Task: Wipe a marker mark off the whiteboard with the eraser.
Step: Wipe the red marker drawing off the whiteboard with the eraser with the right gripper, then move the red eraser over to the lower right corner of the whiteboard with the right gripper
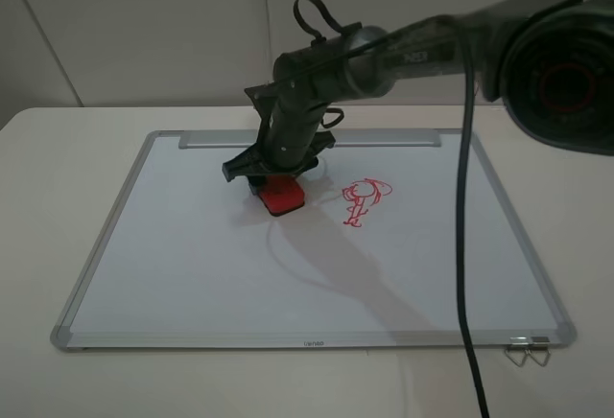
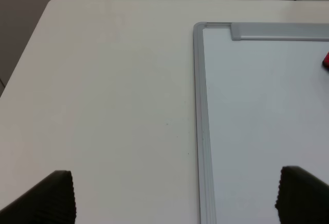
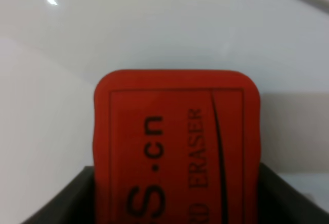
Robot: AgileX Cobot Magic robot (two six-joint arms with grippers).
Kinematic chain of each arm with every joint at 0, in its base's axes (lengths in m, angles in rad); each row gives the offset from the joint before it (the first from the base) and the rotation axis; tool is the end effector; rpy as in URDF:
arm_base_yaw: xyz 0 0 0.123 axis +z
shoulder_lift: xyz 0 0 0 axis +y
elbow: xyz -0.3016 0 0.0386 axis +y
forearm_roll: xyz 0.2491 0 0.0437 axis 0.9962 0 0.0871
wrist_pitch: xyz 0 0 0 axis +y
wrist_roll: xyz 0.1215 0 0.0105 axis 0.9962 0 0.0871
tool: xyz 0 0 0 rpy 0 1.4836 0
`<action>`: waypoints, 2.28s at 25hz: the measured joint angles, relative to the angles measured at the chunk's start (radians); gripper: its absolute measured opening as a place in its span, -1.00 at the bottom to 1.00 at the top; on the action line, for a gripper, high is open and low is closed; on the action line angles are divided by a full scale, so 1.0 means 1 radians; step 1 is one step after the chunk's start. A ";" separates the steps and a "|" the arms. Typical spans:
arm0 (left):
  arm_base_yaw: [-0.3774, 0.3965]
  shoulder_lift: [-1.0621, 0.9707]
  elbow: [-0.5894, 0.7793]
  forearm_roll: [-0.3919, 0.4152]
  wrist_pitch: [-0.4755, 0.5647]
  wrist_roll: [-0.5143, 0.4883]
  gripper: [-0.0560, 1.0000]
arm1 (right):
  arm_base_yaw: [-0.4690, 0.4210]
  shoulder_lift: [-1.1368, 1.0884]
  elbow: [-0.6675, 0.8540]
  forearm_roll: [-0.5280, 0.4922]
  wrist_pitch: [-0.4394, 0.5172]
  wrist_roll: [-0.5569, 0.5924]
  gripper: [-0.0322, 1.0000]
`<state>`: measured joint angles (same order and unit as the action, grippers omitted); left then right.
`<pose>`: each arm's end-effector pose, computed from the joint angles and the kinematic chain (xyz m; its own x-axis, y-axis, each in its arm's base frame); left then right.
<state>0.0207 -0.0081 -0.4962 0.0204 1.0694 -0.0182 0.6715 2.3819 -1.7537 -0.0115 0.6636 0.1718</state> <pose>0.0032 0.0023 0.2616 -0.4594 -0.0179 -0.8880 -0.0404 0.9992 0.0008 0.4045 0.3204 0.0778 -0.8218 -0.4461 -0.3544 -0.4935 0.8682 0.0515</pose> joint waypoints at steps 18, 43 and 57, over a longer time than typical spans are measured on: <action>0.000 0.000 0.000 0.000 0.000 0.000 0.58 | 0.052 -0.156 0.013 -0.018 0.217 0.025 0.02; 0.000 0.000 0.000 0.000 0.000 0.000 0.58 | -0.357 -0.797 1.034 -0.226 -0.057 0.345 0.02; 0.000 0.000 0.000 0.000 0.000 0.000 0.58 | -0.389 -0.825 1.160 -0.239 -0.208 0.368 0.02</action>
<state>0.0207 -0.0081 -0.4962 0.0204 1.0694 -0.0182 0.2822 1.5571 -0.5936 -0.2503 0.4552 0.5394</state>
